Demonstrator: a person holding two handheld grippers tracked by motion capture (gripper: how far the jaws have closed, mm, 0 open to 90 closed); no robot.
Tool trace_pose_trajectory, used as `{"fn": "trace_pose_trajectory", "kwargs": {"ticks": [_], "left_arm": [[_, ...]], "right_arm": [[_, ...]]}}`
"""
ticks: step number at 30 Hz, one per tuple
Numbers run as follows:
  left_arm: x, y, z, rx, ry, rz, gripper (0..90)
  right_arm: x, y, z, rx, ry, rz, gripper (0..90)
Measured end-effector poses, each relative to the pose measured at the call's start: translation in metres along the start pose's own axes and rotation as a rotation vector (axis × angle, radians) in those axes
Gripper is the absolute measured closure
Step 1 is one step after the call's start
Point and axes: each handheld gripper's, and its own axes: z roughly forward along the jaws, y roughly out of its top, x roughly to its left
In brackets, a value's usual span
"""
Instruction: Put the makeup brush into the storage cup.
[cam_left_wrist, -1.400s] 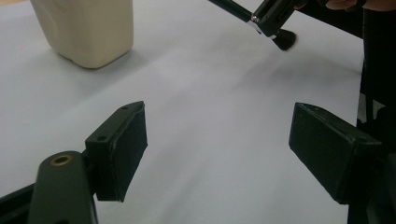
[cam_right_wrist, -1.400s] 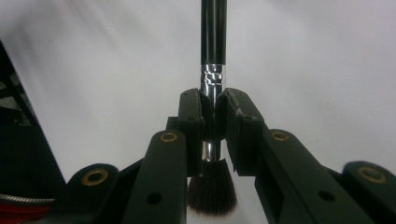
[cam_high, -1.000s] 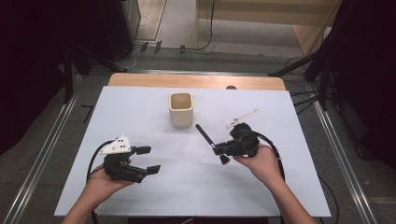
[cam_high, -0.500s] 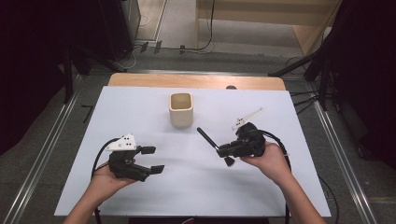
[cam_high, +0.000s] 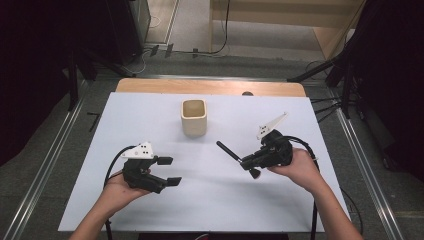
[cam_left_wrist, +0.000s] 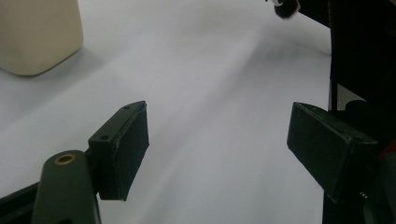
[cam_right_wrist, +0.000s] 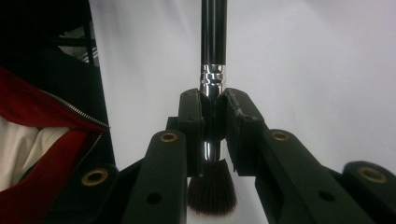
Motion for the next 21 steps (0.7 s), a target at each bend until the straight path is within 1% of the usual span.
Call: {"fn": "trace_pose_trajectory", "kwargs": {"ticks": [1, 3, 4, 6, 9, 11, 14, 15, 21], "left_arm": [[0.0, 0.001, 0.001, 0.001, -0.003, 0.002, 21.8], [0.0, 0.003, 0.003, 0.008, -0.007, 0.008, 21.8], [0.0, 0.003, 0.004, 0.012, -0.01, 0.008, 21.8], [0.001, 0.005, 0.006, 0.022, -0.015, 0.009, 21.9], [0.003, 0.008, 0.009, 0.028, -0.025, 0.011, 21.9], [0.004, 0.01, 0.011, 0.041, -0.029, 0.018, 21.9], [0.006, 0.014, 0.014, 0.05, -0.039, 0.014, 21.9], [0.006, 0.015, 0.015, 0.052, -0.041, 0.016, 21.9], [0.004, 0.022, 0.022, 0.077, -0.066, 0.023, 21.9]], "right_arm": [[0.0, 0.0, -0.001, 0.0, -0.002, 0.004, 79.2], [-0.002, -0.002, -0.003, -0.001, 0.0, -0.004, 79.2], [-0.002, -0.002, -0.004, 0.005, -0.002, 0.002, 79.2], [-0.004, -0.003, -0.005, 0.015, -0.004, -0.006, 79.2], [-0.006, -0.005, -0.004, 0.042, -0.002, -0.022, 79.1], [-0.006, -0.006, -0.003, 0.056, 0.002, -0.032, 79.1], [-0.006, -0.004, 0.0, 0.082, 0.01, -0.04, 79.1], [-0.006, -0.003, 0.001, 0.09, 0.008, -0.055, 79.1], [-0.002, 0.002, 0.005, 0.136, 0.006, -0.071, 79.1]]}}
